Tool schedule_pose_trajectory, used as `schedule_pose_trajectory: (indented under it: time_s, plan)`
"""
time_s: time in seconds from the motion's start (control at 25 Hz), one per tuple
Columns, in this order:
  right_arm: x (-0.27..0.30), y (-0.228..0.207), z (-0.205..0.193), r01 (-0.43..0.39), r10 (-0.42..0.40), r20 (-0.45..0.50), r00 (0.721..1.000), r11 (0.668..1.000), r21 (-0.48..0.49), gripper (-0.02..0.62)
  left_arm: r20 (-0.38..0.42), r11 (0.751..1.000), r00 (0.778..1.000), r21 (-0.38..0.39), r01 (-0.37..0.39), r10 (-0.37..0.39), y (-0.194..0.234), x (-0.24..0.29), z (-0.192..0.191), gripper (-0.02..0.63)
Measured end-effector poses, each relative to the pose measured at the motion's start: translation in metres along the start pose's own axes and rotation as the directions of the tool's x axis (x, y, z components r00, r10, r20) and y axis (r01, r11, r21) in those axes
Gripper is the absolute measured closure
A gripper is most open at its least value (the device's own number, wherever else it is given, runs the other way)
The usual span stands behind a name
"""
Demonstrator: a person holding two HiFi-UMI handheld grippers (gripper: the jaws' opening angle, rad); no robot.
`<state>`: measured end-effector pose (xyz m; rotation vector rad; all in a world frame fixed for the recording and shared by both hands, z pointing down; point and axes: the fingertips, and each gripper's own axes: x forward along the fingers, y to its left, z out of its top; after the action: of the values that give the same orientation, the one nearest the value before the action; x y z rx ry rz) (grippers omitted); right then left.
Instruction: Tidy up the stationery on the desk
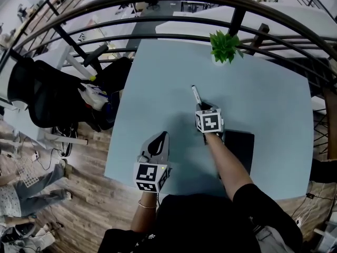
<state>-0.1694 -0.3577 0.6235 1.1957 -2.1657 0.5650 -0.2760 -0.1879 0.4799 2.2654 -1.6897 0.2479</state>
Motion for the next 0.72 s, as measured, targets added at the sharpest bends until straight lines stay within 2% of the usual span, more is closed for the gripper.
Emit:
schedule_pose_trajectory:
  time_s: [0.72]
  plan:
    - [-0.042, -0.003, 0.005, -0.003, 0.002, 0.079, 0.997, 1.000, 0.013, 0.529, 0.029, 1.000, 0.999, 0.023, 0.012, -0.012, -0.016, -0.009, 0.009, 0.614]
